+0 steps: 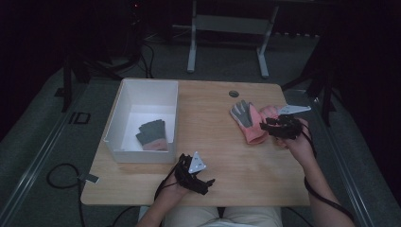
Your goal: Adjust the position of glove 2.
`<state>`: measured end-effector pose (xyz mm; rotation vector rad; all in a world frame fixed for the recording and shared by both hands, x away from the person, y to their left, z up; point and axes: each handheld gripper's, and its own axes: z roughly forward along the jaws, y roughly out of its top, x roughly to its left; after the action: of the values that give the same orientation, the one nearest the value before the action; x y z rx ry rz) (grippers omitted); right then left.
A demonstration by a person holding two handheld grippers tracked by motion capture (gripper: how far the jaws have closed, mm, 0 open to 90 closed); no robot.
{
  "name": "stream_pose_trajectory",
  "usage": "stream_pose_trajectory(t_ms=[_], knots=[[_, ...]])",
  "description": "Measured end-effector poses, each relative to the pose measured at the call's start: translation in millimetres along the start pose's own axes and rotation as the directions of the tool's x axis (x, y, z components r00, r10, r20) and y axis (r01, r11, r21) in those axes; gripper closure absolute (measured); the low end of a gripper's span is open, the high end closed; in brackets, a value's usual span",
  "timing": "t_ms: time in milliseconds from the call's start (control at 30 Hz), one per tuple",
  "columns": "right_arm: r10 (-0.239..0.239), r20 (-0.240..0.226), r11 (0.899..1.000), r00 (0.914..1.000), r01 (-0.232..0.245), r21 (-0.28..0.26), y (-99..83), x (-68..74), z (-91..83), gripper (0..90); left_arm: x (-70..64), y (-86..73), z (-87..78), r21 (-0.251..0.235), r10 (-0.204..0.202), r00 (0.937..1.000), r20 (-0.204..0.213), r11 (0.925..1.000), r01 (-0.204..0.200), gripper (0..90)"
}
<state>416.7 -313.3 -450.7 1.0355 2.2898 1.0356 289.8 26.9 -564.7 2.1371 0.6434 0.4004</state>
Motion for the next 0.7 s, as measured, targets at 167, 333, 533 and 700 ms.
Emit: stream_pose_trajectory(t_ms=[167, 333, 533, 700], knots=[[-0.024, 0.006, 1.0, 0.9997, 0.024, 0.0, 10.7, -4.1, 15.2, 59.3, -1.5, -2.9, 2.3, 0.016, 0.014, 0.9996, 0.026, 0.9998, -0.014, 1.8], [-0.056, 0.003, 0.998, 0.9984, 0.056, 0.026, 19.6, -7.6, 38.1, 59.3, -4.2, -4.5, 2.0, 0.012, 0.017, 0.9997, 0.017, 0.9998, -0.017, 1.8], [-0.057, 0.005, 0.994, 0.9983, 0.056, 0.091, 20.6, -11.2, 77.0, 61.1, -3.8, -4.9, -0.2, -0.012, 0.015, 0.9997, 0.018, 0.9998, -0.015, 1.8], [-0.019, 0.031, 0.991, 0.9993, 0.014, 0.135, 16.2, -14.8, 102.5, 63.6, -1.7, -5.3, -2.5, -0.029, 0.011, 0.9999, 0.011, 0.9995, -0.01, 1.8]])
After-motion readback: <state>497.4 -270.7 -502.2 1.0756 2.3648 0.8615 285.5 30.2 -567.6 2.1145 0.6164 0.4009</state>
